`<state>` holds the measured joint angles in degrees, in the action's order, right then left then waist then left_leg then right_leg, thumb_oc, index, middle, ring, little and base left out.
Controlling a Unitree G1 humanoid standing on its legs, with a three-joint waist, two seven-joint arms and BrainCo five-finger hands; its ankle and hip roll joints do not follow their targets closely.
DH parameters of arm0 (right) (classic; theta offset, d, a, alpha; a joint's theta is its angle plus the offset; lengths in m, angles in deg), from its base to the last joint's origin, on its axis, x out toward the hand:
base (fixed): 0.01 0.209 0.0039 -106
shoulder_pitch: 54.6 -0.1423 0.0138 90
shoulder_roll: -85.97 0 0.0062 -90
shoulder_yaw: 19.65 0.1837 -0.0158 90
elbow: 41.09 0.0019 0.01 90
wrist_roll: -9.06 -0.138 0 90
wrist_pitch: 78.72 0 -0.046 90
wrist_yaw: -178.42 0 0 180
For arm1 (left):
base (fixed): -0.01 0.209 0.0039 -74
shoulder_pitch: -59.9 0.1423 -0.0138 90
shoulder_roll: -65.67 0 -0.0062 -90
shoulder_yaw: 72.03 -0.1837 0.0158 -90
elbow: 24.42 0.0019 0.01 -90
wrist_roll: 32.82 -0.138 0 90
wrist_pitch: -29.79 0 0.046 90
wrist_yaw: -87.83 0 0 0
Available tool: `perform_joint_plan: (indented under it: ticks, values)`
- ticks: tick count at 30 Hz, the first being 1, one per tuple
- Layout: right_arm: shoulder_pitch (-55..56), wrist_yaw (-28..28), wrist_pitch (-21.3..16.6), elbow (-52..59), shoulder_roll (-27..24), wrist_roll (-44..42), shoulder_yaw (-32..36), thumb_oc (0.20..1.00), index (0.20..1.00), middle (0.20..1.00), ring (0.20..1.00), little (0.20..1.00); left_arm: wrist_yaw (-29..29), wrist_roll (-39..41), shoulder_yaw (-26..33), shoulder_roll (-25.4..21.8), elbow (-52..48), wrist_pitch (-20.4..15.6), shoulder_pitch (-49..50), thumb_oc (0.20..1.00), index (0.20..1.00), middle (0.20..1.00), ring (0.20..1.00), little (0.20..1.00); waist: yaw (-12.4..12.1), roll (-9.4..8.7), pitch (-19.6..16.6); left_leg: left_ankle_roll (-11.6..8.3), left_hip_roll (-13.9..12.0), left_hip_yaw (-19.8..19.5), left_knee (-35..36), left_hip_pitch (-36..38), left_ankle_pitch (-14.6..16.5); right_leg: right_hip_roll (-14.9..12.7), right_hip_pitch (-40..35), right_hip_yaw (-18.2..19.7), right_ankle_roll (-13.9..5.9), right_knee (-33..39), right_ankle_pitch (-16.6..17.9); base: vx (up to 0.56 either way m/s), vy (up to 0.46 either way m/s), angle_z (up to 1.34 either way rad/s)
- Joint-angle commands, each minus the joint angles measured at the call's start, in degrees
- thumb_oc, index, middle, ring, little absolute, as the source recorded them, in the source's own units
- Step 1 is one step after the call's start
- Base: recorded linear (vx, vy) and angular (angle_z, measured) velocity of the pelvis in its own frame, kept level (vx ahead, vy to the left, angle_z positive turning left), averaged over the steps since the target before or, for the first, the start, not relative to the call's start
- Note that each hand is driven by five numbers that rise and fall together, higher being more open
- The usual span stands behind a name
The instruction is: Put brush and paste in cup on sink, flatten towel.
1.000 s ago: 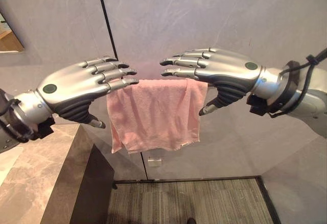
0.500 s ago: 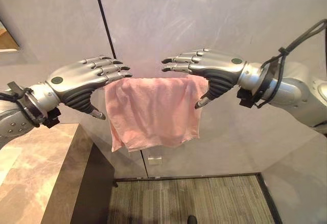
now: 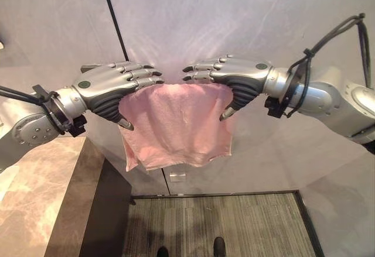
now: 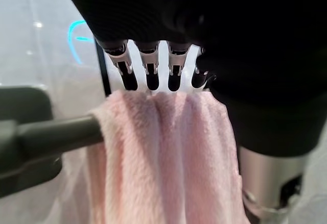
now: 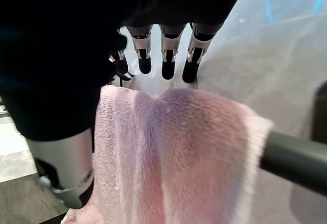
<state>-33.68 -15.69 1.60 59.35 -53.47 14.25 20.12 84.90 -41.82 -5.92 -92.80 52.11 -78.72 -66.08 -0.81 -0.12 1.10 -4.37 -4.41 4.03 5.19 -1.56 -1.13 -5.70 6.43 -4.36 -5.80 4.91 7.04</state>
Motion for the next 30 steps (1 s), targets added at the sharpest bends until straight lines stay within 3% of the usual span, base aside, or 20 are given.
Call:
perform_joint_plan:
  ticks: [1, 16, 30]
  values:
    - [-8.05, 0.86, 1.04, -0.94, -0.65, -1.79, -2.12, 1.000, 1.000, 1.000, 1.000, 1.000, 2.64, 1.95, 0.78, 0.16, 2.09, 1.16, -4.93, 1.000, 1.000, 1.000, 1.000, 1.000, -0.80, -1.32, 2.71, 0.37, 0.55, 1.62, -0.19, -0.84, -1.73, -3.02, -3.45, -0.92, -4.45, 0.09, -0.12, 0.00, 0.000, 0.00]
    - [-1.60, -1.75, 1.11, -1.72, 1.27, -0.60, -0.90, 1.000, 1.000, 1.000, 1.000, 1.000, -1.37, -0.48, -0.18, 2.15, 1.45, 1.00, -0.46, 1.000, 1.000, 1.000, 1.000, 1.000, -1.27, -1.57, 3.84, 0.72, 0.64, 1.73, -0.19, -0.06, -1.03, -2.82, -3.97, -0.80, -4.29, 0.09, -0.98, 0.00, 0.001, 0.00]
    - [11.02, -3.14, -1.37, 5.24, -2.73, 2.59, 7.41, 1.000, 1.000, 1.000, 1.000, 1.000, -4.34, -9.10, 12.46, -0.05, 0.93, -1.05, 18.03, 1.000, 1.000, 1.000, 1.000, 1.000, -1.38, -1.42, 2.78, 0.43, 0.18, 1.99, -0.19, 1.57, -0.17, -2.38, -5.10, -0.53, -4.35, 0.09, -1.97, 0.01, -0.002, -0.03]
